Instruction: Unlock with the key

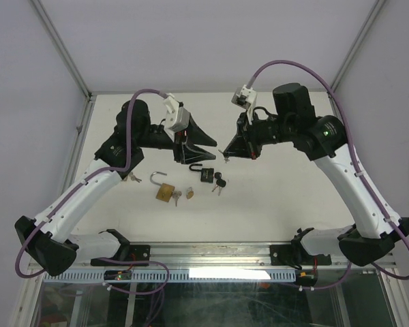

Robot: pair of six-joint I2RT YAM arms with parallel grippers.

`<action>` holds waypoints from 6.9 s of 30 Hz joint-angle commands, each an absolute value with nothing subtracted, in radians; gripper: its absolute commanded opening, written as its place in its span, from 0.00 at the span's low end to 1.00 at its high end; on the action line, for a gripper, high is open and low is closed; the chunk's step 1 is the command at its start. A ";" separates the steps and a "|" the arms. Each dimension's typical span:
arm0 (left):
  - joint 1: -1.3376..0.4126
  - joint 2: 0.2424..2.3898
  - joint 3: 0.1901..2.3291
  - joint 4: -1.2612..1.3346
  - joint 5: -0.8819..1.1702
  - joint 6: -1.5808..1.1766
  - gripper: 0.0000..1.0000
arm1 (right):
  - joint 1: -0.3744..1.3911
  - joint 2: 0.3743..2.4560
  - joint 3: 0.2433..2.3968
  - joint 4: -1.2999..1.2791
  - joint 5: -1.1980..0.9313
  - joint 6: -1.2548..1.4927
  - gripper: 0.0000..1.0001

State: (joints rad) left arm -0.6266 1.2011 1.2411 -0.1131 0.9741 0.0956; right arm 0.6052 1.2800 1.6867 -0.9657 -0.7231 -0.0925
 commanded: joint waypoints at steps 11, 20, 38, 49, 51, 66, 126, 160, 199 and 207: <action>-0.647 1.303 1.332 -0.212 1.056 0.092 0.36 | 0.609 1.298 1.751 -1.088 -0.764 -0.195 0.00; -0.654 1.300 1.315 -0.134 1.089 0.062 0.33 | 0.610 1.302 1.759 -1.095 -0.744 -0.210 0.00; -0.661 1.326 1.311 -0.084 1.092 -0.015 0.18 | 0.612 1.301 1.766 -1.096 -0.731 -0.215 0.00; -0.663 1.333 1.310 -0.079 1.092 -0.028 0.00 | 0.610 1.305 1.776 -1.106 -0.720 -0.220 0.00; -0.662 1.322 1.298 -0.062 1.078 -0.028 0.00 | 0.609 1.305 1.774 -1.102 -0.718 -0.222 0.00; -0.662 1.181 1.067 0.246 0.839 -0.295 0.00 | 0.606 1.223 1.678 -0.960 -0.654 -0.172 0.53; -0.661 1.144 0.887 0.641 0.764 -0.589 0.00 | 0.471 1.117 1.315 -0.369 -1.029 0.176 0.07; -0.662 1.149 0.867 0.751 0.687 -0.711 0.00 | 0.471 1.106 1.294 -0.287 -1.000 0.223 0.52; -0.666 1.153 0.823 0.746 0.687 -0.667 0.18 | 0.470 1.078 1.336 -0.432 -0.936 0.196 0.00; -0.662 1.125 0.834 0.562 0.809 -0.412 0.67 | 0.470 1.132 1.414 -0.695 -0.909 0.089 0.00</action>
State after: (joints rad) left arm -0.6613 1.1625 0.8181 0.6300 0.7345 -0.5694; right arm 0.4744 1.1122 1.3552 -0.5644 -0.9260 0.1547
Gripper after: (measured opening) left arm 0.655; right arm 0.006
